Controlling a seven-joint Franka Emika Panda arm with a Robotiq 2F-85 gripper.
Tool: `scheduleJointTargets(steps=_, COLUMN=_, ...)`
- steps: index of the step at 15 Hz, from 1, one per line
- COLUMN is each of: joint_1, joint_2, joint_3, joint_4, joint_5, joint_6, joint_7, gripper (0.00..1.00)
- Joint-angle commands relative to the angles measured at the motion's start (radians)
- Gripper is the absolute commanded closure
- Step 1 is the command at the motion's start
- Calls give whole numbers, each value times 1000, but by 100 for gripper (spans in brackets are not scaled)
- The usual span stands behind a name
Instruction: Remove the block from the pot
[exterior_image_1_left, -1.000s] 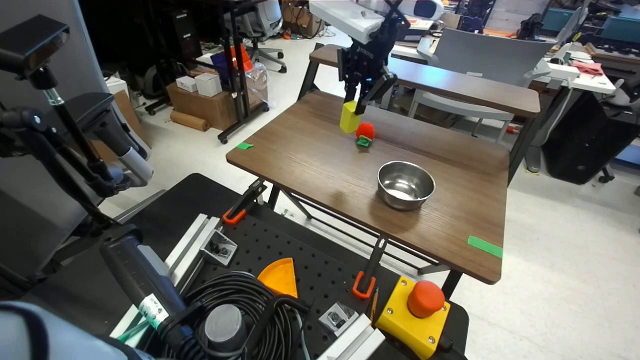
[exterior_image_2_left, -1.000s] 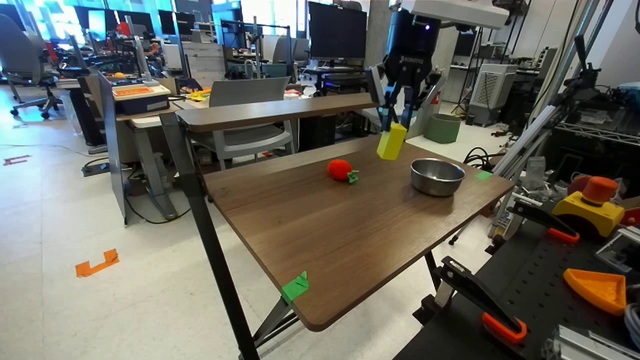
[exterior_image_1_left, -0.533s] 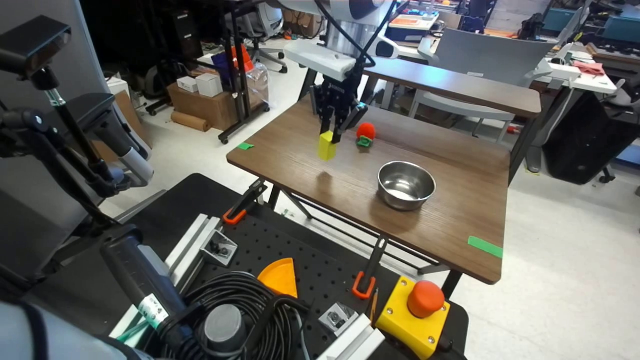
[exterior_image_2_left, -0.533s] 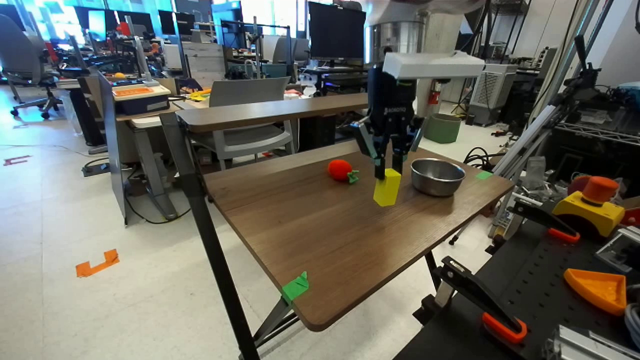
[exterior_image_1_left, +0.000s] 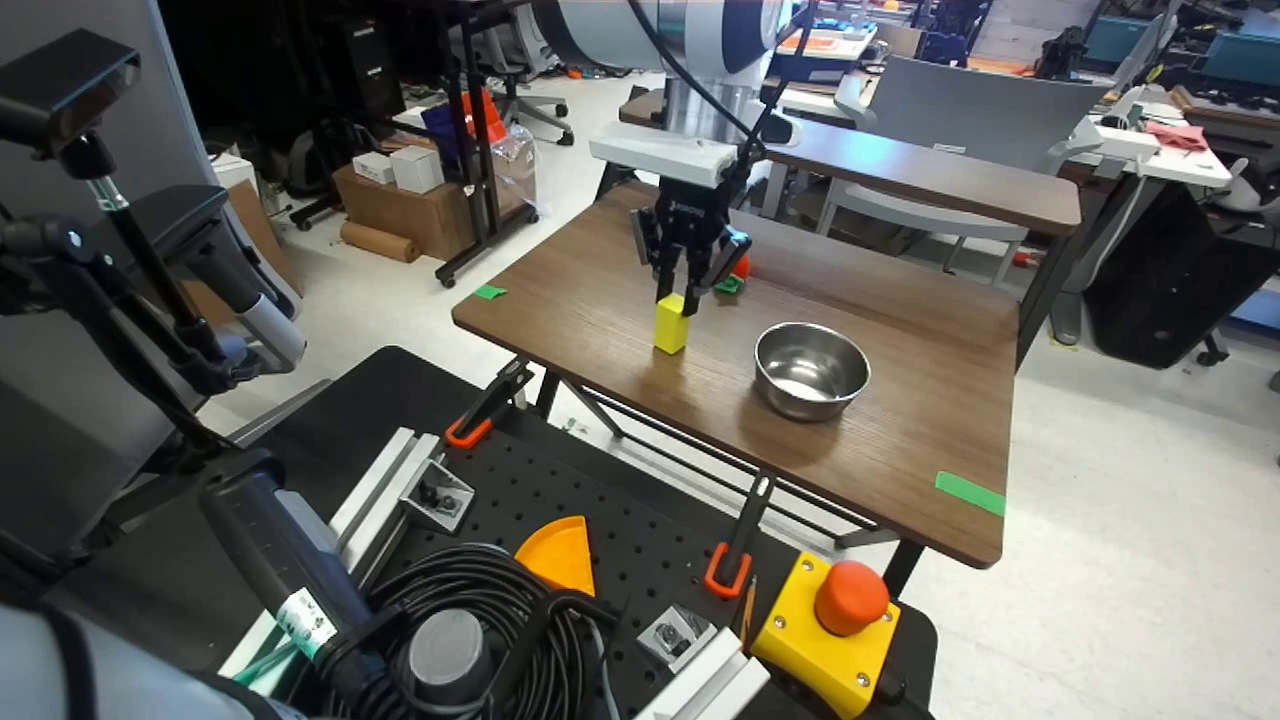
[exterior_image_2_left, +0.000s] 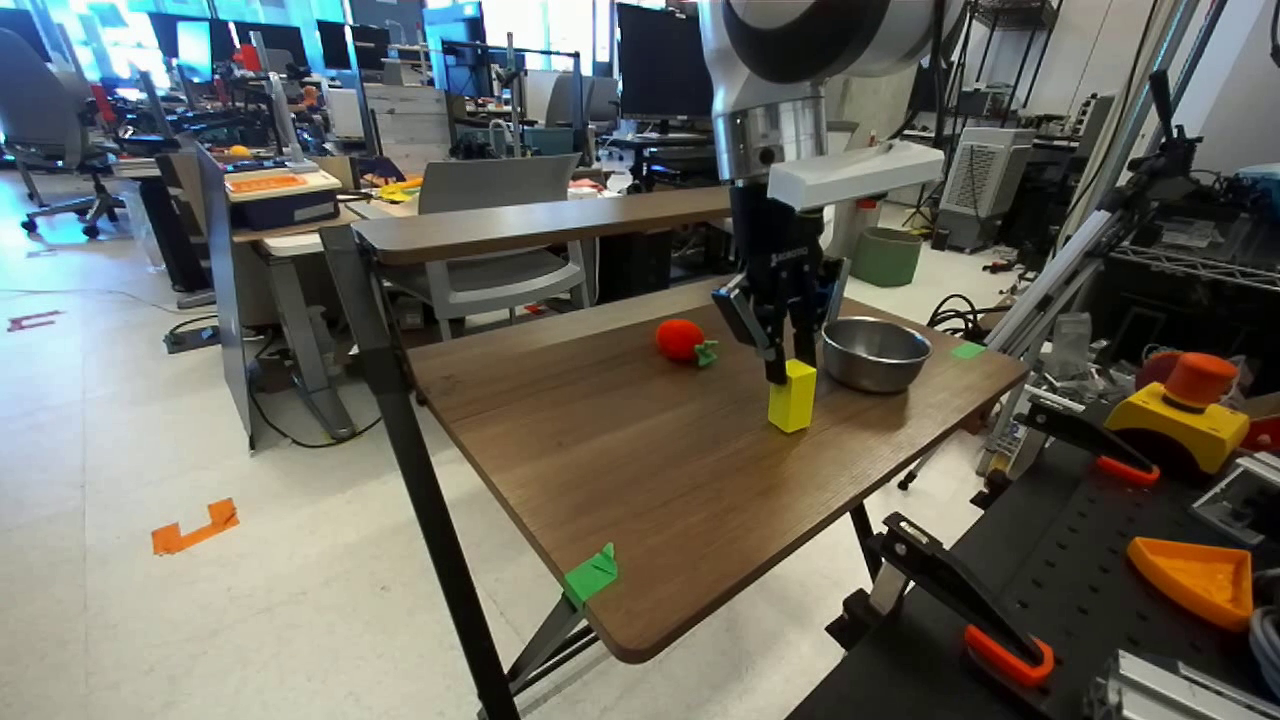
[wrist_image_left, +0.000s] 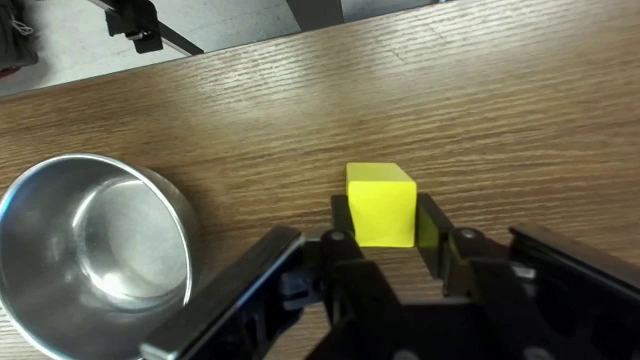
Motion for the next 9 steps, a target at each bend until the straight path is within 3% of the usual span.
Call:
scheduleJointTargets(steps=1, joint_1=30, joint_2=-27, joint_3=-13, joint_4=13, joint_5=-56, joint_6=-96, joint_7=-31, gripper=34)
scheduleJointTargets(steps=5, joint_1=17, joint_2=-163, joint_3=4, joint_4=-80, joint_5=-62, joint_6=-118, joint_7=-89, gripper=4)
scheduleJointTargets(steps=7, joint_1=-11, joint_2=-260, joint_3=5, joint_4=-160, joint_5=-27, joint_6=-82, joint_7=-105, gripper=0)
scheduleJointTargets(steps=8, joint_1=8, joint_2=-143, joint_3=6, joint_4=-59, joint_5=-44, joint_6=-102, joint_7=-71, gripper=7)
scheduleJointTargets(steps=9, joint_1=-1, joint_2=-184, joint_3=7, joint_4=-87, joint_5=-44, joint_6=-102, joint_7=-77, gripper=0)
